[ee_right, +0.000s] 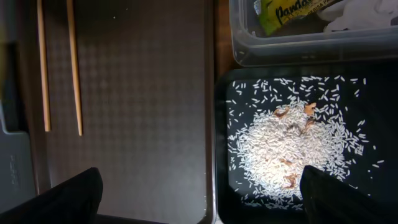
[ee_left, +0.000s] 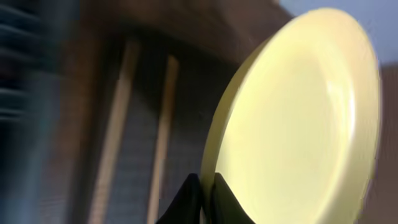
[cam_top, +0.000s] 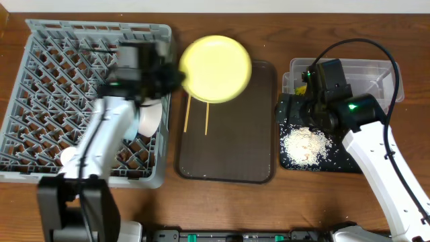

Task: Sort waste into correct bins and load items into the dishwasher
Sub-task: 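Lift the yellow plate left over the dish rack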

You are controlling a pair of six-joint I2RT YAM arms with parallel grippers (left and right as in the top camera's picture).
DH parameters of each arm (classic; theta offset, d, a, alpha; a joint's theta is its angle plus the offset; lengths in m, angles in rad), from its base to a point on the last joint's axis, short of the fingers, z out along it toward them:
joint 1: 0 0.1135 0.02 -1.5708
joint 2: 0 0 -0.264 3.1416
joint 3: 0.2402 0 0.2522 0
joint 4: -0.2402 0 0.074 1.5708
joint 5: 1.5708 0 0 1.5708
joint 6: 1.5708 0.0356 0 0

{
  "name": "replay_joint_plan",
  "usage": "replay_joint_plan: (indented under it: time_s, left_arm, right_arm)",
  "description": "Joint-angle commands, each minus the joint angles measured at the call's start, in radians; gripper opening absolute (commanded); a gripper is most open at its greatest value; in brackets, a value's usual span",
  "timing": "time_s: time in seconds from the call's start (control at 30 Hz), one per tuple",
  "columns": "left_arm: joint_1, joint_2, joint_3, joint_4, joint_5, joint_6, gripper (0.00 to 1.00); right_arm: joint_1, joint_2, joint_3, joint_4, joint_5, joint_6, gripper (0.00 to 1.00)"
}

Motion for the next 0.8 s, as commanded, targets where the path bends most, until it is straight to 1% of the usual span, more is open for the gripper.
replay_joint_plan:
  time_s: [0.0,0.1,0.17,0.43,0.63,0.77]
  left_arm:
    - [0.140,-0.034,0.007,-0.016,0.141,0.047,0.08]
    - [0.260,-0.037,0.007,-0.016,0.273,0.046,0.08]
    - [0.336,-0.037,0.007,-0.042,0.320,0.045,0.08]
    - [0.579,-0.038,0.007,-0.203,0.332,0.034,0.07]
    - [0.737,-0.068,0.007,-0.314,0.214,0.017,0.08]
    - [0.821,-0.139,0.013,-0.397,0.087,0.016,0.07]
  right_arm:
    - [-0.008,0.010,0.007,0.000,0.013,0.000,0.99]
    - [-0.008,0.010,0.007,0.000,0.014,0.000,0.99]
    - [-0.008,0.010,0.007,0.000,0.014,0.000,0.99]
    - [-0.008,0.010,0.007,0.000,0.014,0.000,0.99]
    - [-0.008,0.010,0.007,0.000,0.014,0.000,0.99]
    - [-0.008,0.010,0.007,0.000,0.014,0.000,0.99]
